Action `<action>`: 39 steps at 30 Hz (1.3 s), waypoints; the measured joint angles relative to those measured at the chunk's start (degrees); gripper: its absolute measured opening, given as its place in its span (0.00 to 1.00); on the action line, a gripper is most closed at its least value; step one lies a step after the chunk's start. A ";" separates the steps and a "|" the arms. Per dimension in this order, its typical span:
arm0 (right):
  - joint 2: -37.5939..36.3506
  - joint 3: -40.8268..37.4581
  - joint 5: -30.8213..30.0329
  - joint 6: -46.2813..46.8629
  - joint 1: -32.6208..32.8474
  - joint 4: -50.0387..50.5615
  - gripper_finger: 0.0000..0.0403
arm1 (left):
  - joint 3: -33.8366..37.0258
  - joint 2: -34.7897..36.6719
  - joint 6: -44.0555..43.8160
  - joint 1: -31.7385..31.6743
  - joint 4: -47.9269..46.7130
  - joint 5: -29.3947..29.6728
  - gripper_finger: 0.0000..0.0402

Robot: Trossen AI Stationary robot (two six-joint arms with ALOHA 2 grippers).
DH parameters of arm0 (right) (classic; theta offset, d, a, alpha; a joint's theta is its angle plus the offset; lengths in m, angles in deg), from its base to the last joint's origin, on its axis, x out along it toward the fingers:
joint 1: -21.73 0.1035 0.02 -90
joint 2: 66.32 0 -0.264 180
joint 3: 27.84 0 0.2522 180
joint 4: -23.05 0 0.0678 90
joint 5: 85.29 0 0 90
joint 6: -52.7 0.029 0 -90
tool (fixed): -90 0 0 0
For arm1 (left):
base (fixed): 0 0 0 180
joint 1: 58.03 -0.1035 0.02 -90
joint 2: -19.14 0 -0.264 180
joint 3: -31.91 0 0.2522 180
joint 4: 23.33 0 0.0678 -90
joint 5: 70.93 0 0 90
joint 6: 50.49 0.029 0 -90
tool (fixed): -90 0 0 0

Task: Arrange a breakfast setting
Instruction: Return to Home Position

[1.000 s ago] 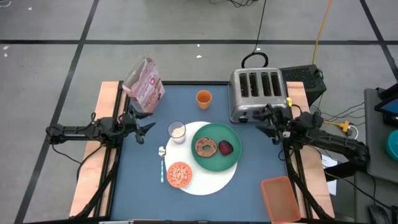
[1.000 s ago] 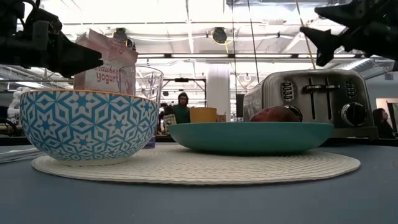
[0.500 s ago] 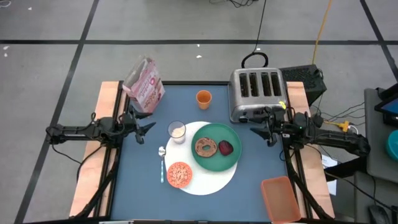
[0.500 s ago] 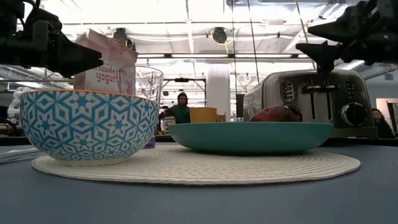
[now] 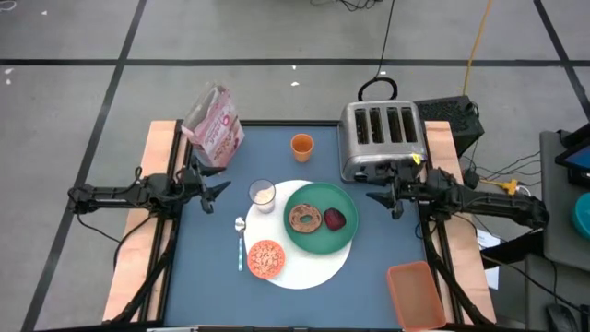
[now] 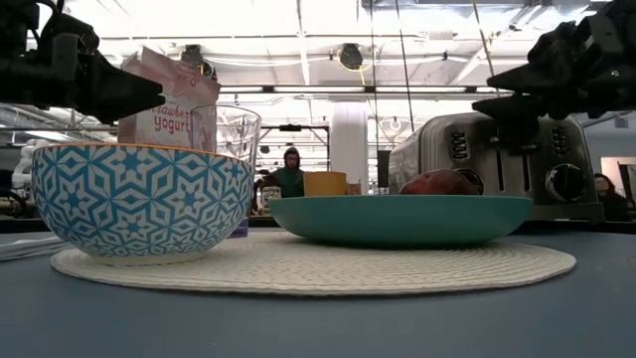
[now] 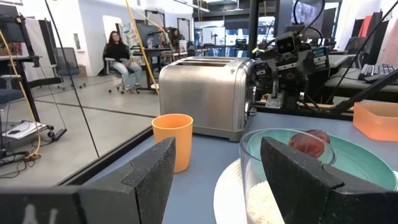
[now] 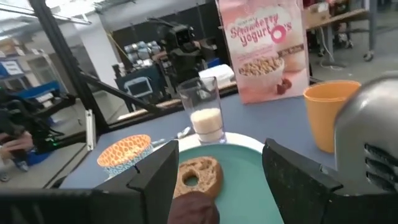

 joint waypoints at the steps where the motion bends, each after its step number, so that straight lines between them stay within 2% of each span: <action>1: 0.37 -0.20 -1.14 0.03 0.77 0.10 0.55 | 0.00 0.00 -0.04 0.01 0.00 0.01 0.60; 7: 3.74 -0.36 -7.06 0.57 6.18 -0.50 0.55 | 0.00 0.00 -0.37 0.00 0.00 0.01 0.60; 17: 6.77 -0.34 -13.49 1.30 13.13 -1.51 0.55 | 0.00 0.00 -0.35 0.01 0.00 0.02 0.60; 27: 6.98 -0.31 -13.08 -2.77 15.19 -1.59 0.55 | 0.00 0.00 -0.34 0.01 0.00 0.03 0.60; 39: 6.98 -0.29 -13.13 -2.98 15.19 0.34 0.55 | 0.00 0.00 0.62 0.00 0.00 0.05 0.60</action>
